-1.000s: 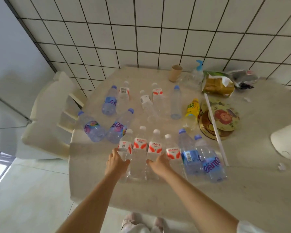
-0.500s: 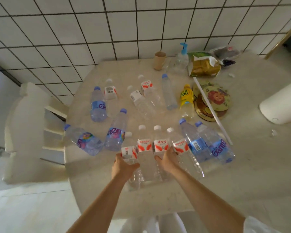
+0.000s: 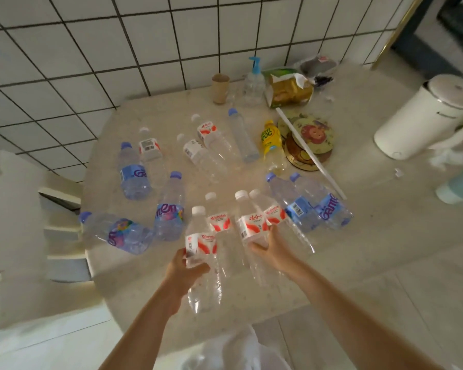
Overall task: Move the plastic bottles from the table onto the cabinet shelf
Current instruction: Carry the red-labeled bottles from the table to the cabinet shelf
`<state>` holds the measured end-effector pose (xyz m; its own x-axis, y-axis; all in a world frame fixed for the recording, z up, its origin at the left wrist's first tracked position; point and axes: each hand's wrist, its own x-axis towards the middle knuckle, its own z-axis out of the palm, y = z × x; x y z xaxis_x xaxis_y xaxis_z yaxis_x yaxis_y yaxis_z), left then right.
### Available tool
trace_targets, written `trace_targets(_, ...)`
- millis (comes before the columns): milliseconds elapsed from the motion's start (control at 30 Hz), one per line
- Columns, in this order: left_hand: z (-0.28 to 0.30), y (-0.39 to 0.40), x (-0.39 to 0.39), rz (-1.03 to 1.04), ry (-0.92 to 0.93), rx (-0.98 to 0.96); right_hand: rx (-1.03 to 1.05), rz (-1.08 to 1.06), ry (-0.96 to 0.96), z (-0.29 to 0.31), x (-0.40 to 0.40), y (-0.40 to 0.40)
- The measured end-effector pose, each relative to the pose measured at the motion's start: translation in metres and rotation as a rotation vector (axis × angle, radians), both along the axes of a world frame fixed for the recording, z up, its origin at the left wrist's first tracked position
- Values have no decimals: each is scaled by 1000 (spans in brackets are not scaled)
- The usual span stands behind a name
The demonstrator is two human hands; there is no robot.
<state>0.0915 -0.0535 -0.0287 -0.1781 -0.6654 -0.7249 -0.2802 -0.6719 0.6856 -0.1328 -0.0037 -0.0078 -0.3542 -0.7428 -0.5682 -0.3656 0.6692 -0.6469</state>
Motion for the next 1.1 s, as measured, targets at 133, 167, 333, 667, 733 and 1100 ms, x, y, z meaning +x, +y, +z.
trace_targets(133,30,9,-15,-106,205,5,-99,-57,-12,16,-5,32)
trace_targets(167,38,14,-22,-150,245,2,-133,-80,-5,20,-7,43)
trace_targets(333,64,50,-68,-301,367,38,-241,-277,126,34,-21,118)
trace_targets(667,98,226,-183,-616,345,36,-223,-833,109,67,-47,349)
trace_targets(733,98,267,-200,-718,357,23,-236,-894,136,77,-47,398)
trace_targets(1100,92,487,-287,-1303,381,214,-281,-1581,97,84,-27,617)
